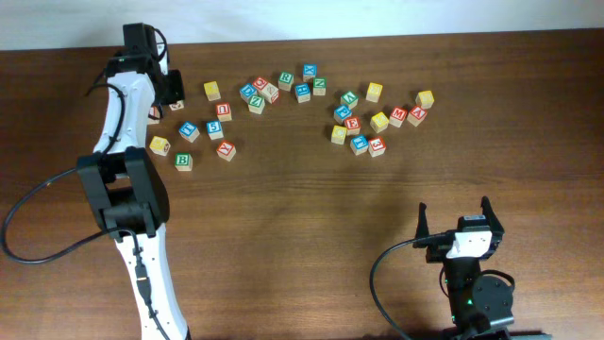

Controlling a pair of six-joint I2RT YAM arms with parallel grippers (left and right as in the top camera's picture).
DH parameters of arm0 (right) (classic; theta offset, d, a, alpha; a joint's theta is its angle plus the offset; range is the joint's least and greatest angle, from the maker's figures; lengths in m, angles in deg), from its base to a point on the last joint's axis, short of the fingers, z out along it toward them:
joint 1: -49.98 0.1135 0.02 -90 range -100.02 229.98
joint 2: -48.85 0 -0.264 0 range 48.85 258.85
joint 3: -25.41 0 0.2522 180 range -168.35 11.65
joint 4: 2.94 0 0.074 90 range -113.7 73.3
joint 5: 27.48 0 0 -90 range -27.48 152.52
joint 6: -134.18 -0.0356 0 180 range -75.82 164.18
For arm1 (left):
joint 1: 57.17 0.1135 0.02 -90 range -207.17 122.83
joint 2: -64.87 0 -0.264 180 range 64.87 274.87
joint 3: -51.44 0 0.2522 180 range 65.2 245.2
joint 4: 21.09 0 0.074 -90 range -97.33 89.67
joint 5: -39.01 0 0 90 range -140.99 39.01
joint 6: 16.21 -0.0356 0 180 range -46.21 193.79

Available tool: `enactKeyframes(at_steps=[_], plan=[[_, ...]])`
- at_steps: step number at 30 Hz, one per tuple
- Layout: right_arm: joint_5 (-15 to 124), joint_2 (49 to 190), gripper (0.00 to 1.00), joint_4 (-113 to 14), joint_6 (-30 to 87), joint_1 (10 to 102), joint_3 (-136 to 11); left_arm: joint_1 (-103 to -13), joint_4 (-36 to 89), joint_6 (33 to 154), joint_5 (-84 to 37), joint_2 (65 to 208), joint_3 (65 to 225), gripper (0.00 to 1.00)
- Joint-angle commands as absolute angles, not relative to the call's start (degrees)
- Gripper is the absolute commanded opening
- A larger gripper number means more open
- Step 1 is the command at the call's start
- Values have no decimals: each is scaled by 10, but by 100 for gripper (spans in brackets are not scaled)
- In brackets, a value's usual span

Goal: Spell out ICRA
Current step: 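Close the left gripper on the red I block and lift it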

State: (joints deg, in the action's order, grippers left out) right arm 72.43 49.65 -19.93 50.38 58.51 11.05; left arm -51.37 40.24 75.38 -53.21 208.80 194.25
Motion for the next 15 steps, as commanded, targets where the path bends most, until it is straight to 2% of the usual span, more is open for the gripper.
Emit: enactKeyframes(at_steps=[1, 4, 6, 10, 12, 15], plan=[[721, 492, 98, -204, 501, 582, 113, -510, 388, 760, -539, 2093, 1944, 23], [721, 492, 98, -204, 501, 582, 113, -501, 397, 752, -549, 2091, 1970, 37], [721, 492, 98, -204, 501, 582, 113, -492, 417, 753, -558, 2088, 1989, 54], [721, 492, 98, -204, 501, 582, 113, -475, 452, 743, -557, 2087, 2010, 72], [721, 492, 98, -204, 501, 582, 113, -468, 466, 717, -558, 2087, 2011, 74], [721, 492, 98, -204, 501, 582, 113, -457, 494, 692, -558, 2088, 2010, 72]])
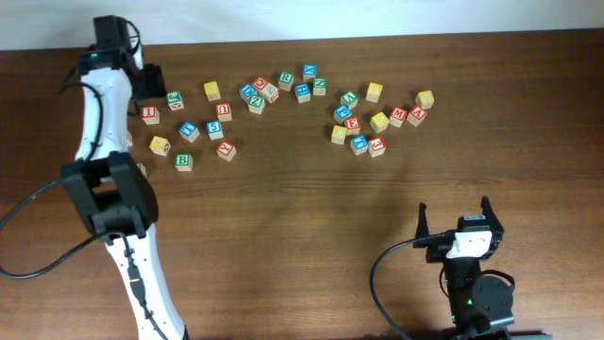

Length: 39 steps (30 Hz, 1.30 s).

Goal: Spell out ICRA
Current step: 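Close the left gripper on the red I block and lift it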

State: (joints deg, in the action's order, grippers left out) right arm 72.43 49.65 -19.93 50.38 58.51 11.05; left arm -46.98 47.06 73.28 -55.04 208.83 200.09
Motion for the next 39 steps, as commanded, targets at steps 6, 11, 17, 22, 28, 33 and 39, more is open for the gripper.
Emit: enactKeyframes(at_steps=[6, 11, 17, 22, 28, 33, 39], plan=[[721, 492, 98, -204, 501, 582, 113, -449, 522, 689, -526, 2090, 2010, 57], [721, 492, 98, -204, 501, 582, 113, -450, 527, 689, -522, 2095, 2010, 58], [721, 492, 98, -204, 501, 582, 113, -450, 535, 689, -522, 2113, 2010, 57], [721, 492, 98, -204, 501, 582, 113, -450, 530, 690, -522, 2134, 2010, 50], [721, 492, 98, -204, 501, 582, 113, -450, 525, 690, -522, 2134, 2010, 48], [721, 492, 98, -204, 501, 582, 113, -450, 520, 690, -516, 2135, 2010, 31], [721, 492, 98, -204, 501, 582, 113, -451, 517, 690, -493, 2148, 2010, 27]])
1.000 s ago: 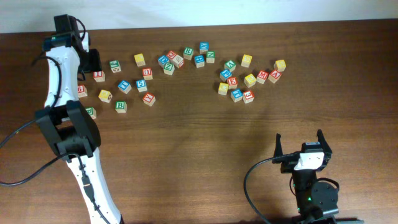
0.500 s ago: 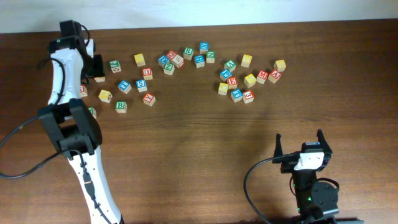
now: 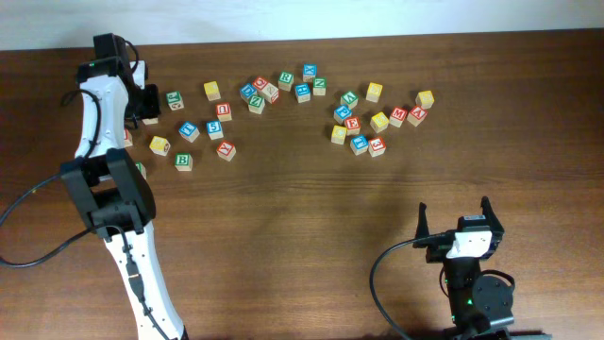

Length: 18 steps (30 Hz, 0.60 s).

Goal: Spell out ICRA
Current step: 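Close the left gripper on the red I block and lift it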

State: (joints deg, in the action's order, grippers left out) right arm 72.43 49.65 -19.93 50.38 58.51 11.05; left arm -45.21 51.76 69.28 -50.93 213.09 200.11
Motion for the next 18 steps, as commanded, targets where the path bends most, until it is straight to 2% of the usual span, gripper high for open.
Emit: enactKeyframes(at_steps=[1, 5, 11, 18], plan=[[721, 492, 98, -204, 501, 582, 113, -451, 517, 690, -493, 2149, 2010, 26], [721, 492, 98, -204, 501, 582, 113, -450, 514, 690, -493, 2150, 2011, 22], [721, 492, 98, -204, 501, 582, 113, -450, 538, 690, -493, 2129, 2041, 22], [721, 492, 98, -204, 501, 582, 113, -452, 613, 725, -492, 2010, 2051, 22]])
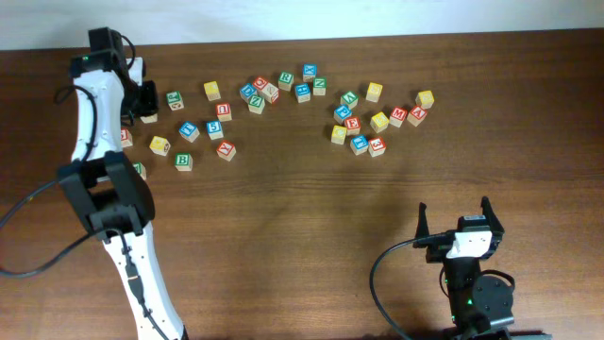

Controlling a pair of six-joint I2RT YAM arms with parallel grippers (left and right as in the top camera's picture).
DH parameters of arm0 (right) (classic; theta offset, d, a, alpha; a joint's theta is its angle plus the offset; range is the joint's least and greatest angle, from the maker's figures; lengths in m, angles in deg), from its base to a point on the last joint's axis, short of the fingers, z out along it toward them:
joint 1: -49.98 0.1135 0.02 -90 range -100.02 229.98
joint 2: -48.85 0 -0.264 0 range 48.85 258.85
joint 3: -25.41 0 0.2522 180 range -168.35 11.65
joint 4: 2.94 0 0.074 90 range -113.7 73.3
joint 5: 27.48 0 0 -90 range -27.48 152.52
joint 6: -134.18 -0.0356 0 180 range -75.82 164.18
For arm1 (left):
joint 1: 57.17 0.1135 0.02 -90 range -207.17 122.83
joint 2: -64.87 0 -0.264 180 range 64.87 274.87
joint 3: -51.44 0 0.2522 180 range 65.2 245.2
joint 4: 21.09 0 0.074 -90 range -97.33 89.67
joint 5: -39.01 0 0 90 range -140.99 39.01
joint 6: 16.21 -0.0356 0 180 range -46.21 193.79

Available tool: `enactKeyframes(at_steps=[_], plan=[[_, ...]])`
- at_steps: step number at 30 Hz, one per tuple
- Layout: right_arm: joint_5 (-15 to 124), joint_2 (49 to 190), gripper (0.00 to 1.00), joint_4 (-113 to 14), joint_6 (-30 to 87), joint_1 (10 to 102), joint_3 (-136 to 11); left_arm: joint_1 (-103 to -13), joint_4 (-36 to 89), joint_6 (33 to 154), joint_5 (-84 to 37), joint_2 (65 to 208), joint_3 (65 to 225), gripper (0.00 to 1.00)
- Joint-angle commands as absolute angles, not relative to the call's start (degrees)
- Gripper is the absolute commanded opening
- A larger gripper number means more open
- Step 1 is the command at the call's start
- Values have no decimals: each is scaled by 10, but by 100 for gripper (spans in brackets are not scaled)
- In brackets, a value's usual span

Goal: Spell out ICRA
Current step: 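Close the left gripper on the red I block and lift it, then carry the red I block toward the open table center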

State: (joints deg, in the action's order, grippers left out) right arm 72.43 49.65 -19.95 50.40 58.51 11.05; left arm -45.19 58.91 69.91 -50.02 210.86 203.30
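Lettered wooden blocks lie in three loose groups along the far half of the table [283,217]. My left gripper [145,100] is at the far left, right over a red-lettered block [149,117] whose near edge shows beneath the fingers. Whether the fingers grip that block is hidden by the wrist. A green block [174,98] lies just to its right. A red-lettered block that looks like an A [416,115] lies in the right group. My right gripper [456,219] rests open at the near right, holding nothing.
The left arm [90,132] partly covers two blocks [125,138] beside it. The middle group [272,91] and the right group [363,123] lie at the far side. Cables loop near the right arm's base [377,274].
The left arm has shifted slightly to the left. Its gripper is still over the same red-lettered block at the far left. The right arm is unchanged.
The left gripper first hung over the far-left blocks, covering the green one. Then it stood farther left and back, with the red-lettered block uncovered. After that it was over the red-lettered block, where it is now. No block has visibly moved.
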Motion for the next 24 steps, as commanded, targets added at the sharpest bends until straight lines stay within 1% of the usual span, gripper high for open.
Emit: enactKeyframes(at_steps=[1, 5, 8, 10, 14, 15, 16, 20, 24], plan=[[721, 492, 98, -204, 501, 582, 113, -454, 628, 730, -492, 1995, 2051, 22], [721, 492, 98, -204, 501, 582, 113, -460, 715, 734, -491, 1939, 2051, 20], [721, 492, 98, -204, 501, 582, 113, -460, 776, 763, -488, 1916, 2051, 18], [721, 492, 98, -204, 501, 582, 113, -459, 824, 773, -482, 1905, 2051, 14], [721, 492, 98, -204, 501, 582, 113, -459, 894, 777, -457, 1899, 2051, 9], [721, 492, 98, -204, 501, 582, 113, -460, 894, 777, -446, 1899, 2050, 6], [721, 492, 98, -204, 501, 582, 113, -460, 894, 777, -432, 1896, 2047, 6], [721, 492, 98, -204, 501, 582, 113, -480, 894, 777, -426, 1880, 2030, 8], [721, 492, 98, -204, 501, 582, 113, -512, 894, 777, -446, 1838, 1971, 8]])
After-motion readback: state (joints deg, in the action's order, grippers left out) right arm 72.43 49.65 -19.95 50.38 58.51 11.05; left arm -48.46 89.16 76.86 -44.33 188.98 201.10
